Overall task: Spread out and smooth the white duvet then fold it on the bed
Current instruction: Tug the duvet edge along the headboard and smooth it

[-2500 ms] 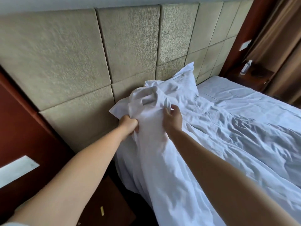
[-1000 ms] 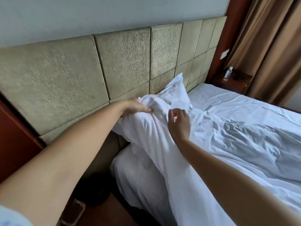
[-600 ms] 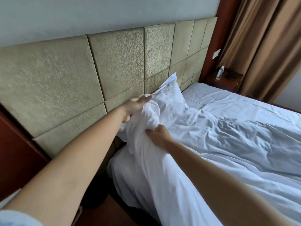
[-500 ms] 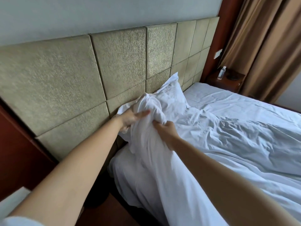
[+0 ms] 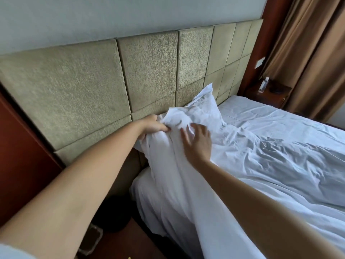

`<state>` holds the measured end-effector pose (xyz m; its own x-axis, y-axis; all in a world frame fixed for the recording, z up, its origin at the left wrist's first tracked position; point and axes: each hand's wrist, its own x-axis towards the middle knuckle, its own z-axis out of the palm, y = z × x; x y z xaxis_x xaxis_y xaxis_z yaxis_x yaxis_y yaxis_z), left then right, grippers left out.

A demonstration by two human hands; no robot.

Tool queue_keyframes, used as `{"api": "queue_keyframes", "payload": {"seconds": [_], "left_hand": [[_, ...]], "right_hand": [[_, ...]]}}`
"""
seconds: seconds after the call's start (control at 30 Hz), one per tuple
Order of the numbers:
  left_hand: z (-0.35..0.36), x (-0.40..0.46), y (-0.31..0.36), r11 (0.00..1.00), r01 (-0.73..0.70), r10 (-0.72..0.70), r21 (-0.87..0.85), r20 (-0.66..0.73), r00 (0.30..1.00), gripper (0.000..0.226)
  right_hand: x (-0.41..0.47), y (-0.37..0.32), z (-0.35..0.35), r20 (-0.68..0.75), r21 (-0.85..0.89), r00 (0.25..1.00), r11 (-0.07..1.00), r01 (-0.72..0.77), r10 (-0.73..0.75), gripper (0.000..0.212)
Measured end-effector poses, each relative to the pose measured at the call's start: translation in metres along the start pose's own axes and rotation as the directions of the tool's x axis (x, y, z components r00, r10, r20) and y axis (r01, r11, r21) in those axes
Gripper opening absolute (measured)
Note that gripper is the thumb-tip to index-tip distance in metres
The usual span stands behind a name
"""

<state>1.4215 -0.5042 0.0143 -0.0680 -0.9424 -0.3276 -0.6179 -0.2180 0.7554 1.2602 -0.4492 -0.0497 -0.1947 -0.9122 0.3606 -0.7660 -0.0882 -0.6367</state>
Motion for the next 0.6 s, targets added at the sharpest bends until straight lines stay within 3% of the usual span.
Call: {"api": "queue_keyframes", "payload": {"seconds": [0.07, 0.13, 0.23, 0.33, 0.4, 0.47, 0.53, 0.6], "left_hand": [[-0.011, 0.0, 0.015, 0.999, -0.054, 0.054, 0.008, -0.099, 0.994, 0.046], [-0.02, 0.002, 0.024, 0.996, -0.087, 0.085, -0.012, -0.132, 0.988, 0.056], [-0.018, -0.004, 0.017, 0.971, -0.199, 0.177, -0.135, -0.156, 0.972, 0.052], [0.002, -0.014, -0.024, 0.94, -0.208, 0.218, -0.272, 0.008, 0.976, 0.066], [0.018, -0.015, -0.057, 0.971, -0.168, 0.192, -0.168, 0.142, 0.971, 0.075], [0.031, -0.013, -0.079, 0.991, -0.125, 0.13, -0.039, 0.18, 0.975, 0.096], [0.037, -0.007, -0.09, 0.995, -0.099, 0.099, 0.0, 0.119, 0.988, 0.11], [0.03, -0.004, -0.083, 0.993, -0.094, 0.094, 0.074, -0.001, 0.996, 0.096]], "right_hand": [[-0.015, -0.008, 0.01, 0.347, -0.015, 0.934, 0.996, 0.091, -0.08, 0.098], [-0.018, -0.012, 0.015, 0.56, -0.014, 0.826, 0.997, -0.076, 0.071, 0.097], [-0.007, -0.01, 0.022, 0.433, 0.076, 0.884, 0.97, -0.232, 0.178, 0.051], [-0.004, -0.013, 0.023, 0.333, 0.342, 0.901, 0.855, -0.391, 0.279, 0.035], [-0.002, -0.016, 0.022, 0.332, 0.473, 0.868, 0.732, -0.491, 0.368, 0.029], [0.005, -0.018, 0.018, 0.345, 0.526, 0.846, 0.662, -0.533, 0.407, 0.024], [0.01, -0.016, 0.017, 0.336, 0.504, 0.862, 0.701, -0.504, 0.379, 0.029], [0.015, -0.012, 0.019, 0.303, 0.396, 0.898, 0.815, -0.422, 0.318, 0.042]]}}
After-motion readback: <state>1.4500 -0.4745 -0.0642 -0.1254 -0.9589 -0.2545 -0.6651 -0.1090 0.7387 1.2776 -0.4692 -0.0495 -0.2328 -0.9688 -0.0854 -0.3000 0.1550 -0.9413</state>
